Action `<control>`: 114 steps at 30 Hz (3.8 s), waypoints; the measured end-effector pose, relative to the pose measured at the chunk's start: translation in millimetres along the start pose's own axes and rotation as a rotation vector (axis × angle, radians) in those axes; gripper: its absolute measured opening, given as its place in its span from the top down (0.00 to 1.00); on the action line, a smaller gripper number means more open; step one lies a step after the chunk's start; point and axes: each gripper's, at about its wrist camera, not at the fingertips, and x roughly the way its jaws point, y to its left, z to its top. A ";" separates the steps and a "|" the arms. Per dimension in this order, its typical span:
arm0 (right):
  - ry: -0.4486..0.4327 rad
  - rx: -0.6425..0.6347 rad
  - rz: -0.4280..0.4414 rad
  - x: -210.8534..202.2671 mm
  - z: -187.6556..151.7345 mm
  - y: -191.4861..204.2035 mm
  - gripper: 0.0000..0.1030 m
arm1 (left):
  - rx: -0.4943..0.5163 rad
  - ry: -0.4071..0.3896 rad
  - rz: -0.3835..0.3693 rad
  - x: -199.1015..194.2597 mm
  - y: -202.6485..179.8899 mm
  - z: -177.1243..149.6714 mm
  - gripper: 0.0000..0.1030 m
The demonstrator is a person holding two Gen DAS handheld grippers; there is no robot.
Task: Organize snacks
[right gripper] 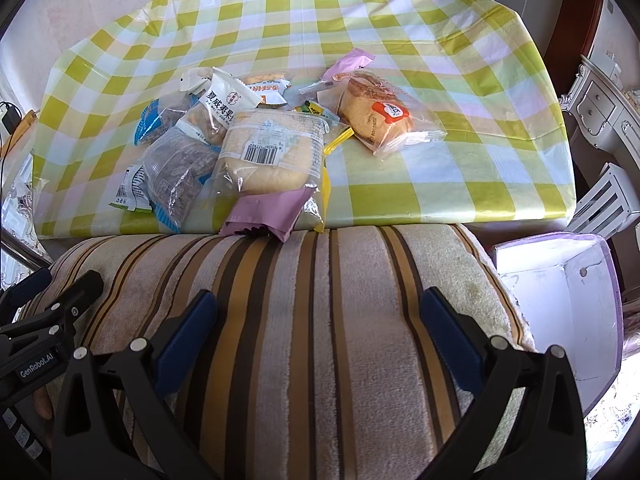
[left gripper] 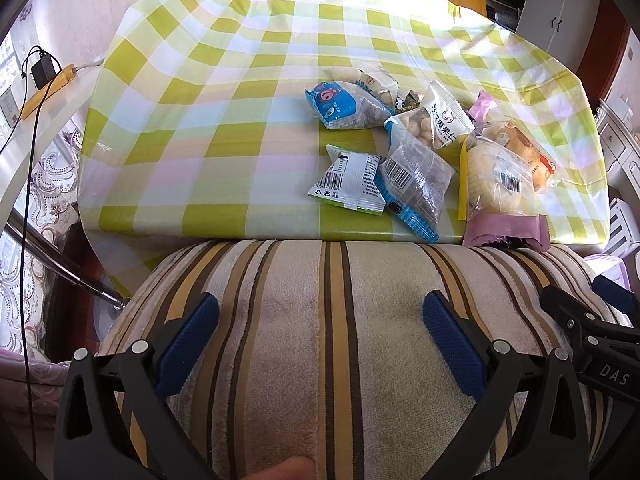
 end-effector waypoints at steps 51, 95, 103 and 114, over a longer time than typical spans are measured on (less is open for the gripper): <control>-0.018 0.000 0.002 -1.9 -1.9 -3.0 0.01 | 0.014 -0.003 0.031 0.3 -9.9 -2.7 0.04; -0.005 -0.015 -0.018 2.2 1.7 4.5 0.01 | -0.018 -0.005 0.010 3.2 2.7 -1.7 0.04; -0.007 -0.005 -0.010 1.6 1.0 -0.3 0.01 | -0.021 -0.013 0.038 -0.8 -10.2 8.7 0.04; 0.033 0.013 0.075 19.7 16.7 -11.7 0.01 | -0.055 -0.006 -0.086 15.8 -12.7 40.9 0.22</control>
